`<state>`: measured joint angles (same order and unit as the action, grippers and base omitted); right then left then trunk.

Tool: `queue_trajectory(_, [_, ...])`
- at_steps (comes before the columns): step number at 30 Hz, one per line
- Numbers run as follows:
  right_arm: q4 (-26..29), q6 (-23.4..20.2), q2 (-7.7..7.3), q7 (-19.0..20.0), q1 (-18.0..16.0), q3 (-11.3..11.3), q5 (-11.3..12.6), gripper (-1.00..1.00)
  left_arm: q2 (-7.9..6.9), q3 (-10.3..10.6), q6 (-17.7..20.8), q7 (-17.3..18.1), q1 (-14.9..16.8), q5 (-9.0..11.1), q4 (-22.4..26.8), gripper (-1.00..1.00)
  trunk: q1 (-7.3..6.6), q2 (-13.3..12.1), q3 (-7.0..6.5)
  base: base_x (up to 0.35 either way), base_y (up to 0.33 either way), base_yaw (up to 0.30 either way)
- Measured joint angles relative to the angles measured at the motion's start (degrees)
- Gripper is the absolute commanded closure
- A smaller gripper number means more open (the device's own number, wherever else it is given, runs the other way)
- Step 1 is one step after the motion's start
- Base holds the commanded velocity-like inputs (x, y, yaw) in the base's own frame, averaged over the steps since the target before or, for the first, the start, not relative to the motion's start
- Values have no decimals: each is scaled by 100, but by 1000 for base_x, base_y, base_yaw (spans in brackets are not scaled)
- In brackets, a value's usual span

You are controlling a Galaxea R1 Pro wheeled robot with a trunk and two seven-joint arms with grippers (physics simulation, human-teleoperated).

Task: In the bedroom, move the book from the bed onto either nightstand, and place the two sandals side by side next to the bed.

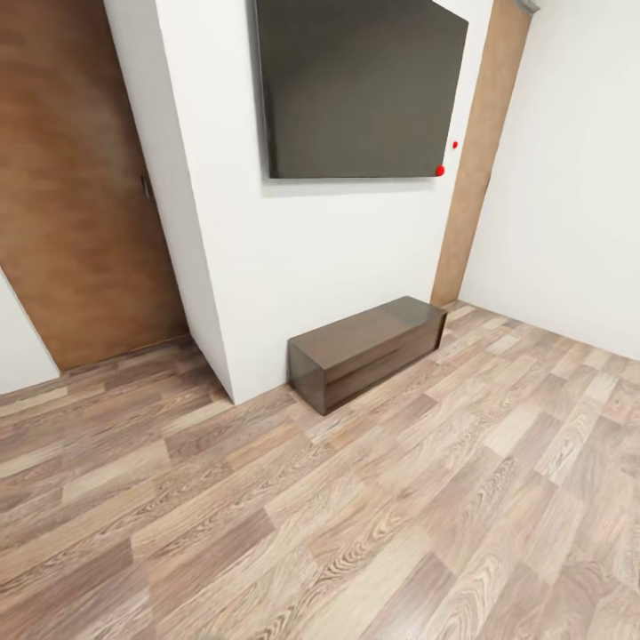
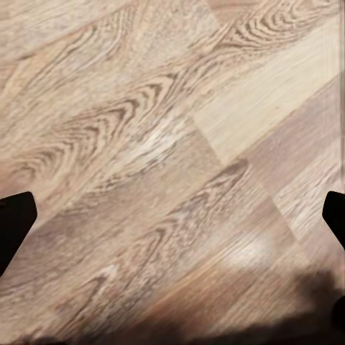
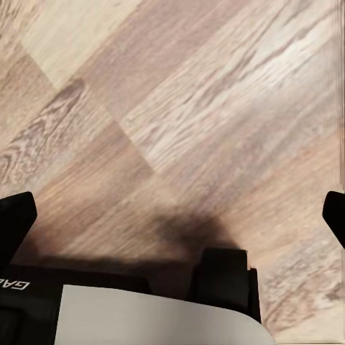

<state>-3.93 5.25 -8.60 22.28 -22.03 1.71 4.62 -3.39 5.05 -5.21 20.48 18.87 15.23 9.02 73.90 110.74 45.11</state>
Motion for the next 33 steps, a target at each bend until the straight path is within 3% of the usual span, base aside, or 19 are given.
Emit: queue_trajectory(33, [1, 0, 0, 0, 0, 0, -1, -100, 2, 0, 0, 7, 0, 10, 0, -100, 0, 0, 0, 0, 0, -299])
